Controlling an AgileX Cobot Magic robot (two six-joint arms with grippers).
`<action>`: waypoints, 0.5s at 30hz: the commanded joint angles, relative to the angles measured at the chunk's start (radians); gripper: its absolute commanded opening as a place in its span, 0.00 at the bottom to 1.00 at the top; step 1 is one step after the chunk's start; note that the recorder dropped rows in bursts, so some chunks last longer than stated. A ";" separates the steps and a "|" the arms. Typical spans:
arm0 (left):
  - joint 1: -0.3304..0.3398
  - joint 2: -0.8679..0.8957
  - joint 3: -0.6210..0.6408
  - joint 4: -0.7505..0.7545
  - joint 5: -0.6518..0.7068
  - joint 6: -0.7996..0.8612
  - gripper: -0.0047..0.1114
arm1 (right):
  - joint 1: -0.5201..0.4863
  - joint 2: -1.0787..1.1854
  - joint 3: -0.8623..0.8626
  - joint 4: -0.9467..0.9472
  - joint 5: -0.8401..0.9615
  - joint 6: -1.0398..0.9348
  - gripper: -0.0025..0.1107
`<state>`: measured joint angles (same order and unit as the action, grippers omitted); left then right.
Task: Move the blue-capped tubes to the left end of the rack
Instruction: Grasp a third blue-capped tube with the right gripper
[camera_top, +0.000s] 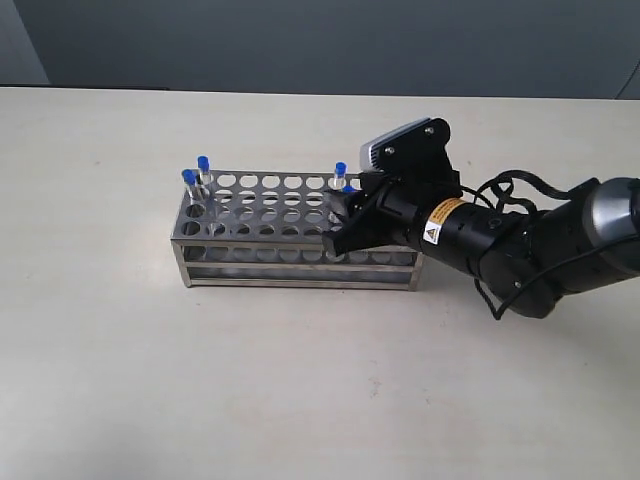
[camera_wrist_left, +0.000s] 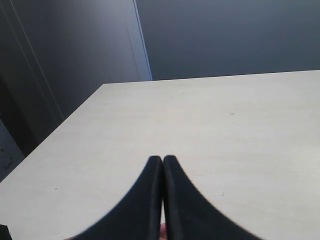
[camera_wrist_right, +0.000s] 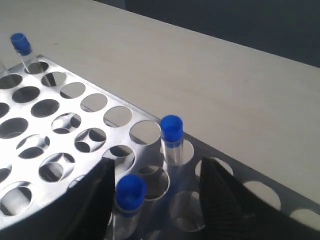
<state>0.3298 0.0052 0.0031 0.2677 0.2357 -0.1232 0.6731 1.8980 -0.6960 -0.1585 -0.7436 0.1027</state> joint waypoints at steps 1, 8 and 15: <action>-0.003 -0.005 -0.003 0.002 -0.002 0.000 0.05 | -0.005 0.028 -0.030 0.002 0.008 -0.007 0.46; -0.003 -0.005 -0.003 0.002 -0.002 0.000 0.05 | -0.004 0.030 -0.048 0.004 0.014 -0.002 0.12; -0.003 -0.005 -0.003 0.002 -0.002 0.000 0.05 | -0.002 -0.021 -0.048 0.002 0.183 0.010 0.03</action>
<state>0.3298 0.0052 0.0031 0.2677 0.2357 -0.1232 0.6839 1.9047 -0.7467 -0.1956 -0.6558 0.1193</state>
